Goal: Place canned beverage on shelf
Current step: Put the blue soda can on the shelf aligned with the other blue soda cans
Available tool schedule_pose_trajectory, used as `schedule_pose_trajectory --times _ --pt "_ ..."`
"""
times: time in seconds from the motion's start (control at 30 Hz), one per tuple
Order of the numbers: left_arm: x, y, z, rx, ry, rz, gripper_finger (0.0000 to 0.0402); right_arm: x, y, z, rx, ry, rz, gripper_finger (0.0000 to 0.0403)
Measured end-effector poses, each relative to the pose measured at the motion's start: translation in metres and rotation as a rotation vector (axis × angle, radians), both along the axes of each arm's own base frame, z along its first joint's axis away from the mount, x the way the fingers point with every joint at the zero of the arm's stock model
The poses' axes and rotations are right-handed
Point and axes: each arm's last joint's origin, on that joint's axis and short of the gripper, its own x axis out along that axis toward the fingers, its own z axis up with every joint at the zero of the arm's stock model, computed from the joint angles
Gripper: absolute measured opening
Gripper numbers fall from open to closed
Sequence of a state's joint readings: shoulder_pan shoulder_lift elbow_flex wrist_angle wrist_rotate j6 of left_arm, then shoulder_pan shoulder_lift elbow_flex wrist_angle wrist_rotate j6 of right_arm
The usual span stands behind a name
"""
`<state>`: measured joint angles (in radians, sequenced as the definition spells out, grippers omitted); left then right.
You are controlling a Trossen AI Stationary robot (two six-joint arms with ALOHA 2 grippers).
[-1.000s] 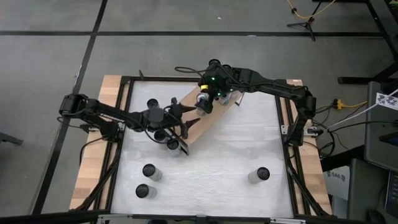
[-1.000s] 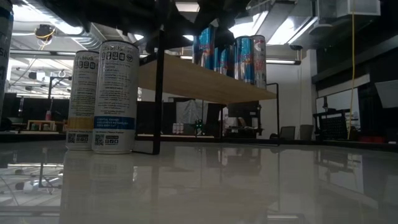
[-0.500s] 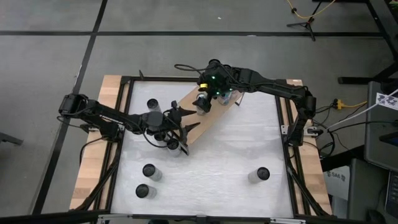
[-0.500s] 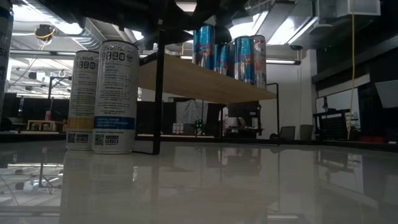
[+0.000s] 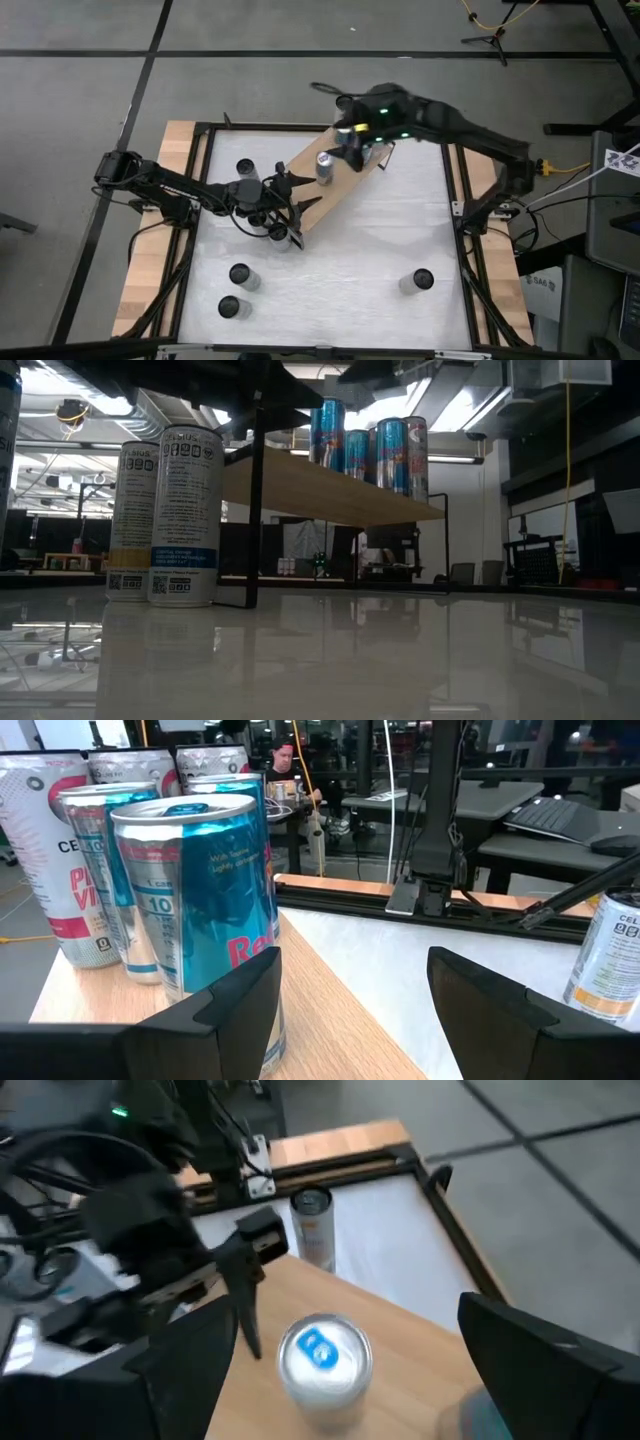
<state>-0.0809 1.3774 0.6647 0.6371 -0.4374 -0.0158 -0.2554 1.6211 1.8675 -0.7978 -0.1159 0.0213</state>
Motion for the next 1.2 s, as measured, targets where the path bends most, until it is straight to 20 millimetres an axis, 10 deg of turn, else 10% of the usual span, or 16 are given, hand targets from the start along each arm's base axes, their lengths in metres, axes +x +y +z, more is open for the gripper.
schedule_pose_trajectory --times 0.37,0.73,1.2 --pt "-0.001 0.002 0.0 0.009 0.001 0.082 0.0246 -0.078 0.06 0.03 -0.132 0.071 0.062 0.0374" --pt "-0.002 0.004 0.0 0.014 0.001 0.151 0.0246 -0.118 0.112 -0.031 -0.141 0.057 0.11 0.0374" --pt "-0.002 0.004 0.0 0.011 -0.004 0.143 0.0248 -0.112 0.134 -0.117 -0.115 0.081 0.195 0.0374"
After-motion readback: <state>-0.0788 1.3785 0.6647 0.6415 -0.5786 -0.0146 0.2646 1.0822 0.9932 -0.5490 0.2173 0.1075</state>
